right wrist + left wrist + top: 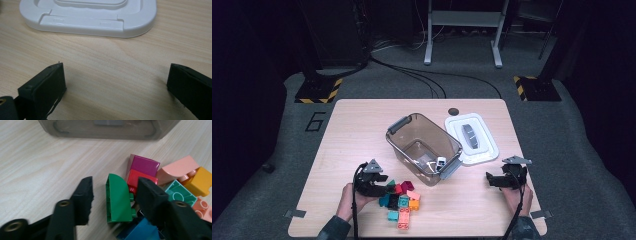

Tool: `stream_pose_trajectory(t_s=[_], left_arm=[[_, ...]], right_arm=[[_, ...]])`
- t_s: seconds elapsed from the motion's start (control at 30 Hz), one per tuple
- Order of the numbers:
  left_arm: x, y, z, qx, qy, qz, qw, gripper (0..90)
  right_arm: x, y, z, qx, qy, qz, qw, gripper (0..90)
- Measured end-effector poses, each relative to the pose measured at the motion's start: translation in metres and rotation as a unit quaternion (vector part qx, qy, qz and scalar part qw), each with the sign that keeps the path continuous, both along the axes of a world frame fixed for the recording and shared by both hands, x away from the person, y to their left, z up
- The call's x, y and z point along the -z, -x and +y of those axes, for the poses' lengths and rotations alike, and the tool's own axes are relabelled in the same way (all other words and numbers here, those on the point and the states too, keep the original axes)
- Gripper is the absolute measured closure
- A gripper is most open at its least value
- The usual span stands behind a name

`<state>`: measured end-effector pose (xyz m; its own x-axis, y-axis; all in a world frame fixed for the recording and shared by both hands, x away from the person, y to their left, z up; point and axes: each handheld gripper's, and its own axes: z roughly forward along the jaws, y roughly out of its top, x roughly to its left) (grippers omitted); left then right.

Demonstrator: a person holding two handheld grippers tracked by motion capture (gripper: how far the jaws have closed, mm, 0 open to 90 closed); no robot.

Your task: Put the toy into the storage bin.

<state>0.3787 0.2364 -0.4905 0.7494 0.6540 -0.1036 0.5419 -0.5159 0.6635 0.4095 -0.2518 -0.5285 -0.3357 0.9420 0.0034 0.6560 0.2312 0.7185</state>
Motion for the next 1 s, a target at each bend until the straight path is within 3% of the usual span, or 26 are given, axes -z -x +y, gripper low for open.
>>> stream_pose_trajectory(t_s=[0.17,0.23,0.37,0.5,0.63,0.7,0.8,0.87,1.0], left_arm=[[0.003,-0.002,0.001,0.010,-0.018,0.013,0.9997,63.8],[0.005,-0.004,0.004,0.013,-0.015,0.016,0.9997,66.5],[0.003,-0.008,0.012,0.010,-0.032,0.009,0.9994,66.8],[0.001,-0.011,0.019,0.010,-0.040,0.015,0.9990,66.7],[-0.001,-0.016,0.019,-0.002,-0.039,0.024,0.9990,52.9],[-0.001,-0.018,0.015,-0.001,-0.047,0.027,0.9985,52.7],[0.001,-0.020,0.008,-0.005,-0.060,0.031,0.9977,57.3],[0.002,-0.021,0.006,-0.006,-0.066,0.033,0.9973,65.8],[0.002,-0.022,0.005,-0.016,-0.068,0.029,0.9972,66.6]], right_arm=[[0.000,0.000,0.000,-0.002,0.000,0.000,1.0000,1.2],[0.000,0.000,0.000,-0.002,0.001,0.000,1.0000,1.2],[0.000,0.000,0.000,-0.001,0.000,0.000,1.0000,1.2],[0.000,0.000,0.000,-0.001,0.001,0.000,1.0000,1.3],[0.000,0.000,0.000,0.000,0.000,0.000,1.0000,1.4],[0.000,0.000,0.000,0.000,0.000,0.000,1.0000,1.5],[0.000,0.000,0.000,0.000,0.001,-0.001,1.0000,1.6],[0.000,0.000,0.000,0.000,-0.001,-0.001,1.0000,1.8],[0.000,0.000,-0.001,0.001,-0.001,-0.001,1.0000,2.1]])
